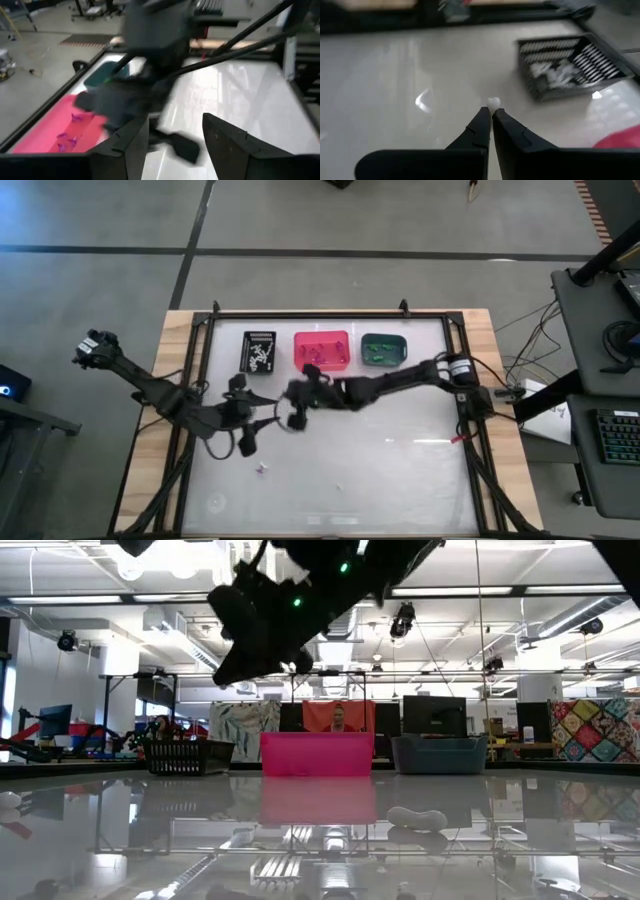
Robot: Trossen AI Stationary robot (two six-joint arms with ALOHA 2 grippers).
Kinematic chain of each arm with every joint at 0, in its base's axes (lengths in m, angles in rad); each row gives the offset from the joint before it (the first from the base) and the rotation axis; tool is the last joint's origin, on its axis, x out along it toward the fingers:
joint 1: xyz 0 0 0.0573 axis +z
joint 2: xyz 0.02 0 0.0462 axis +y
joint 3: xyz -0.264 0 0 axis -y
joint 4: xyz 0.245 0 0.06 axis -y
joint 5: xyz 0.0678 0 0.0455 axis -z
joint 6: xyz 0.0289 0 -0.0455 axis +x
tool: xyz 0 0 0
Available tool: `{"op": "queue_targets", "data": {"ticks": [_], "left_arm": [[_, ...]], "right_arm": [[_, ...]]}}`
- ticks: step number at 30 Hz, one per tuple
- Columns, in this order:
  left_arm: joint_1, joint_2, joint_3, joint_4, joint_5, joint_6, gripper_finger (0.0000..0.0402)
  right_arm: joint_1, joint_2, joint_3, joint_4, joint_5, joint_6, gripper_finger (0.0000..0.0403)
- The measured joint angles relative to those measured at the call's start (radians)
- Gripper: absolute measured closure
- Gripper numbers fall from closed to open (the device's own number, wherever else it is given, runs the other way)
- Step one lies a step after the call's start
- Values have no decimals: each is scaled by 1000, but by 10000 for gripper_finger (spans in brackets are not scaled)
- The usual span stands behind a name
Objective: Sort Halloween decoration
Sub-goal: Put the white bone toy into the black bin
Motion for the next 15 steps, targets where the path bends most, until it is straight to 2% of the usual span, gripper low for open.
{"op": "queue_targets", "data": {"ticks": [8, 15], "left_arm": [[-94, -146, 0, -54, -125, 3, 232], [-105, -202, 0, -59, -172, 34, 232]], "right_arm": [[-130, 65, 0, 260, -100, 4, 394], [-181, 160, 69, 383, -103, 2, 394]]}}
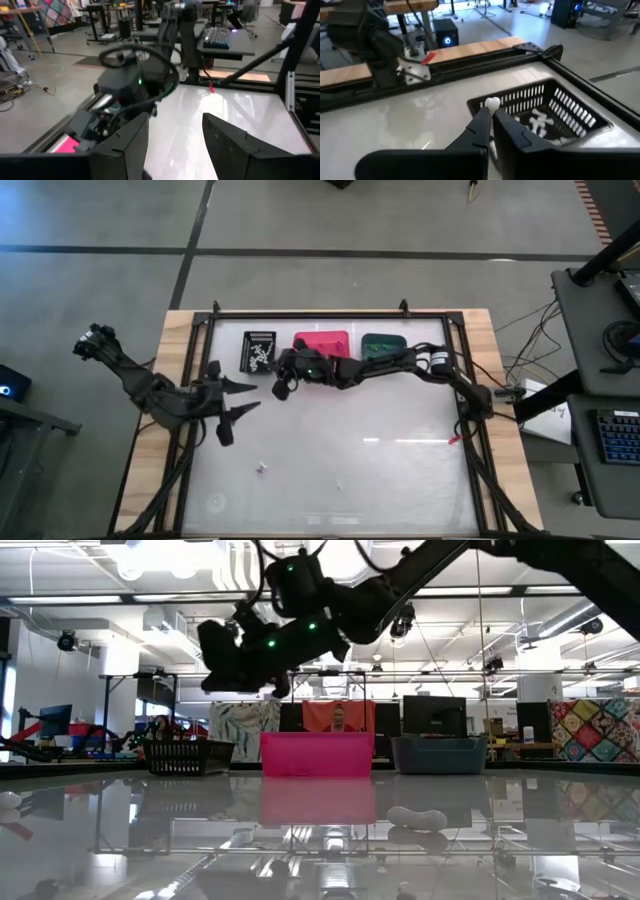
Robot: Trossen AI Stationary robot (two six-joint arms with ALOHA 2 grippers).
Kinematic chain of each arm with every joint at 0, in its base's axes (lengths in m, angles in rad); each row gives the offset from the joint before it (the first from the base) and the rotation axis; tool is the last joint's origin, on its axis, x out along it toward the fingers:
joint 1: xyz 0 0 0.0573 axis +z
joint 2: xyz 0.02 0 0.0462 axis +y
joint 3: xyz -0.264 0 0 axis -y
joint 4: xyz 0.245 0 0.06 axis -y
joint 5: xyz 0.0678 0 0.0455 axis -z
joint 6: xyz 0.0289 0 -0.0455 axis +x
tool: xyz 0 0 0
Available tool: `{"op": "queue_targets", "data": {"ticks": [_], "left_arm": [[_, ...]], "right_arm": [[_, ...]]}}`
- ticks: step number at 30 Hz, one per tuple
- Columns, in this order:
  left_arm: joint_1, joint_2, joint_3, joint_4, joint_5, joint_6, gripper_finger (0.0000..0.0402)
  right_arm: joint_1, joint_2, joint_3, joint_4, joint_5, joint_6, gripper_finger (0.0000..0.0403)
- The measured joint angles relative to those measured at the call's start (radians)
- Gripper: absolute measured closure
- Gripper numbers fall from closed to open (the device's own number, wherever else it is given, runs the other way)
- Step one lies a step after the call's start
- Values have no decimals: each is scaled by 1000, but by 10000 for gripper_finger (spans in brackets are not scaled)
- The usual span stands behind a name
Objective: Sort Halloween decoration
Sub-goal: Put the white bone toy into the black bin, then put the purple hat toy into the pink bin
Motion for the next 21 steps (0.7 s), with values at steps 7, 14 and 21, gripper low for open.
{"op": "queue_targets", "data": {"ticks": [7, 14, 21], "left_arm": [[0, -24, 0, -7, -33, 14, 232], [0, -22, 0, -28, -34, 14, 232], [0, -20, 0, -44, -72, 17, 232]], "right_arm": [[-18, 79, 96, -2, 1, 14, 393], [-27, 101, 158, -99, 1, 19, 356], [-34, 100, 168, -122, -4, 29, 327]]}}
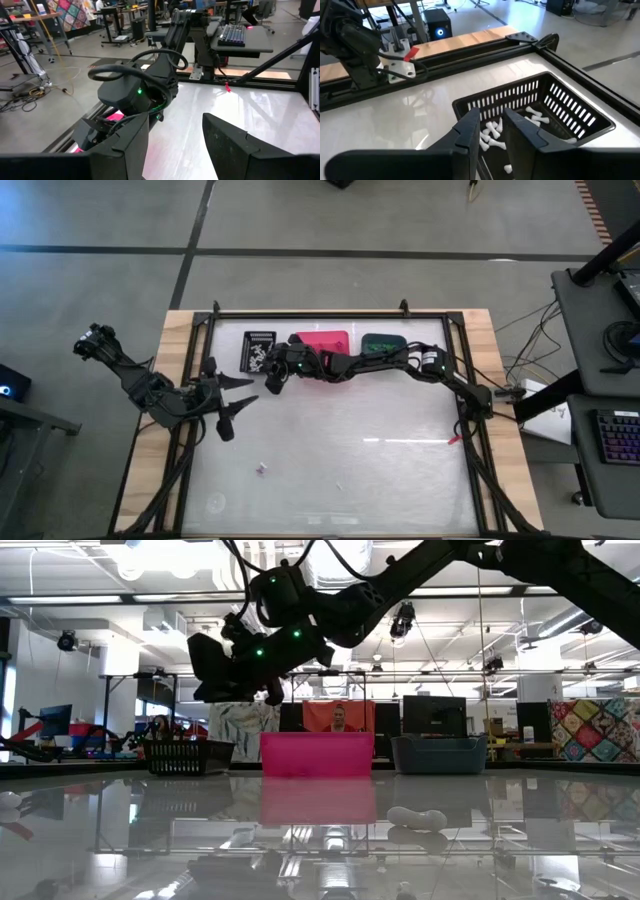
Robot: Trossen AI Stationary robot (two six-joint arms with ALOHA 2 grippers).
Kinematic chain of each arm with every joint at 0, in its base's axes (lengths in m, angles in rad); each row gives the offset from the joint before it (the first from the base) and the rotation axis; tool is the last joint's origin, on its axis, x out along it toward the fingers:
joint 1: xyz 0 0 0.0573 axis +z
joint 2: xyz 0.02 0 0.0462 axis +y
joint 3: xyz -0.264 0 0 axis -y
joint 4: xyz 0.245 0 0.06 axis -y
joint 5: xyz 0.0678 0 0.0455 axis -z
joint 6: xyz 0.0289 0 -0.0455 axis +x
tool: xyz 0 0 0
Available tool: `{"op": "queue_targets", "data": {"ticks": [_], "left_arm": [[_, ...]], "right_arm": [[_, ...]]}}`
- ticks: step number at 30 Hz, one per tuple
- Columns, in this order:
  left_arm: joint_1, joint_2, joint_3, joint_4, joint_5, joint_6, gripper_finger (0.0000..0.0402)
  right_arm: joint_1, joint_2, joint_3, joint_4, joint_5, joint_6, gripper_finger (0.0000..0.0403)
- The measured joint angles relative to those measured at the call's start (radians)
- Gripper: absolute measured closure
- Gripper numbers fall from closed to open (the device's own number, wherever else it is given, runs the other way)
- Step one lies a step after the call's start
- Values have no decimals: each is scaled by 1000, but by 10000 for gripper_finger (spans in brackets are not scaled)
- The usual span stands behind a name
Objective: Sort Halloween decoration
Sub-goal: Put the purple hat toy into the pink bin
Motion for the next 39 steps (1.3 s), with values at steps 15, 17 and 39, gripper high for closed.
{"op": "queue_targets", "data": {"ticks": [15, 17, 39], "left_arm": [[0, 4, 0, -135, 8, -150, 232], [0, 10, 0, -164, 41, -185, 232], [-4, 273, 0, -249, 577, -363, 232]], "right_arm": [[81, -86, 0, -120, -2, -71, 326], [109, -108, -1, -180, -3, -90, 326], [388, -243, -3, -951, -2, -16, 326]]}}
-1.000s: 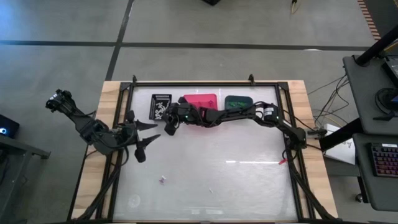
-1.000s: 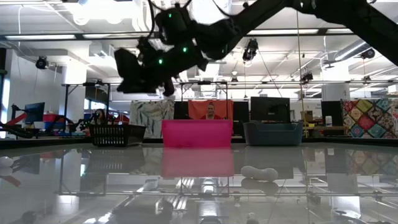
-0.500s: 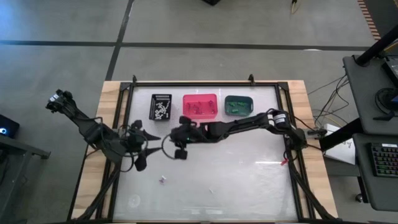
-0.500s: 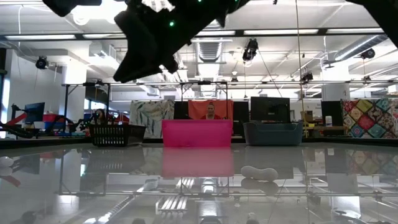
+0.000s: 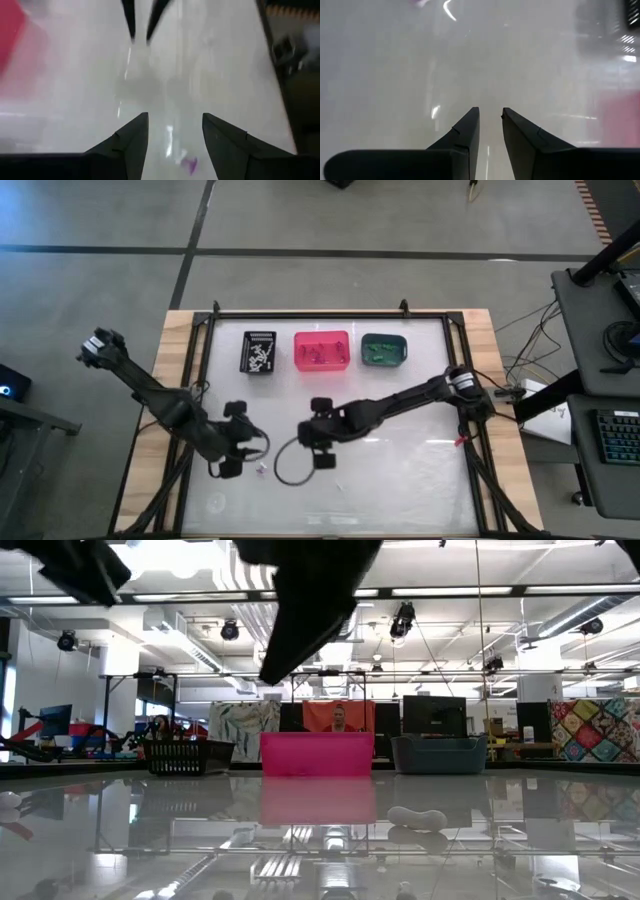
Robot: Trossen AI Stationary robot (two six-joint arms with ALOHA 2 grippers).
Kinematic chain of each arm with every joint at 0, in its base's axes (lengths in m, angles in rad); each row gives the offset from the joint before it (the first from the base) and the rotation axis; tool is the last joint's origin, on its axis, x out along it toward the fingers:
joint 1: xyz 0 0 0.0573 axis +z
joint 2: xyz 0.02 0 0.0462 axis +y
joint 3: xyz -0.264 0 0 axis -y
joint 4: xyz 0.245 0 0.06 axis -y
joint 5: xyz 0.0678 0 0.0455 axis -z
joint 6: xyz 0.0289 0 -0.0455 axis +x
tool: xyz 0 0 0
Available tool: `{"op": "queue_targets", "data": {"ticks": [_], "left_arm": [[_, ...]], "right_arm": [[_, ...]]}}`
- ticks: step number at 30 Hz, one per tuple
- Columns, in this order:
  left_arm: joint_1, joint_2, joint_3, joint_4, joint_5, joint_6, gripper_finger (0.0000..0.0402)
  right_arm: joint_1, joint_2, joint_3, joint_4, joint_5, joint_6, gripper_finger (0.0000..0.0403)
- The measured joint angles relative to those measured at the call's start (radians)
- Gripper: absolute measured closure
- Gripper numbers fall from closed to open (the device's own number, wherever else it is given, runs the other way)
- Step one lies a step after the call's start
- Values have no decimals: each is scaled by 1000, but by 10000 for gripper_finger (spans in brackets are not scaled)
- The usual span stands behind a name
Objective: Sort Halloween decoration
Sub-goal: Put the purple hat toy into the pink bin
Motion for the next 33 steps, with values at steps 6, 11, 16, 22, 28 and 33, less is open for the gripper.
{"op": "queue_targets", "data": {"ticks": [6, 11, 16, 22, 28, 33], "left_arm": [[-10, 133, 0, -3, 69, 54, 232], [-39, 226, 0, 2, 134, 44, 232], [-91, 284, 0, 9, 189, -46, 232], [-137, 334, 0, 80, 189, -115, 232], [-144, 405, 0, 109, 188, -122, 232], [-144, 458, 0, 106, 181, -127, 233]], "right_arm": [[70, -54, -7, -69, 0, 16, 326], [116, -145, -66, -66, -1, 39, 326], [137, -267, -193, -12, 8, 90, 326], [142, -375, -366, 154, 8, 137, 326], [141, -445, -472, 220, 14, 189, 326], [143, -454, -488, 225, 34, 216, 326]]}}
